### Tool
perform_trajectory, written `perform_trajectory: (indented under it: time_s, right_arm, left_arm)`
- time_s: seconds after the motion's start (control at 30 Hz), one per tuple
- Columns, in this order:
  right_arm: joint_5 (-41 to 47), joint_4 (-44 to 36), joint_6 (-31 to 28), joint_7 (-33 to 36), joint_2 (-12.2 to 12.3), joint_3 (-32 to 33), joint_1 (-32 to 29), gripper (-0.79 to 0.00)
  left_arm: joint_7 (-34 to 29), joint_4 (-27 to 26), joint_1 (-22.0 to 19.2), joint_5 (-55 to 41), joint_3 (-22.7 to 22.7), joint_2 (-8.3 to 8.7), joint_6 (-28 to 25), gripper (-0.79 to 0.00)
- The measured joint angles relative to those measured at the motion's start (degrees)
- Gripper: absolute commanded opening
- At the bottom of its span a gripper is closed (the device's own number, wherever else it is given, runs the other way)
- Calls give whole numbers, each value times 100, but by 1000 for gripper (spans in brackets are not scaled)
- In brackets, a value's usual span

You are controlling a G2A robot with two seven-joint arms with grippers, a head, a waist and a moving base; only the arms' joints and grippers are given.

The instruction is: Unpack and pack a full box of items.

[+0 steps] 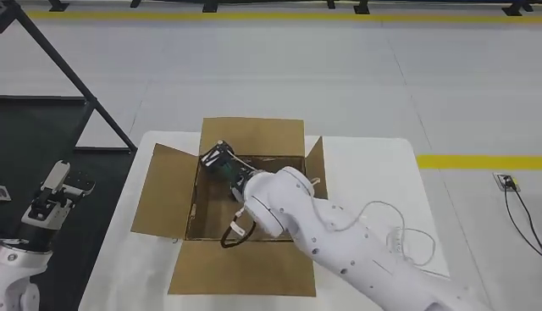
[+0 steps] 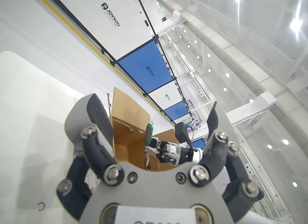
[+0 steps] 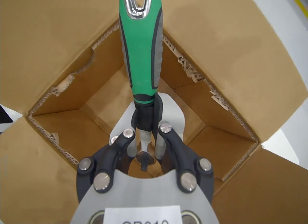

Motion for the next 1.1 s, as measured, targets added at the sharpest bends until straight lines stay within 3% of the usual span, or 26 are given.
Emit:
perform_trajectory:
  time_s: [0.47,0.8,1.1]
  right_arm:
    - [1283,3493,-849,576,-1116,-685,1059,-785]
    - [1422,4962,-889,600,-1818,-968,1300,-785]
    - [1413,5673,-1020,417,-2253,-1053,1302,-785]
  left_arm:
    - [0,0,0,0,0,0,0,0]
    - [0,0,0,0,0,0,0,0]
    - [0,0,0,0,0,0,0,0]
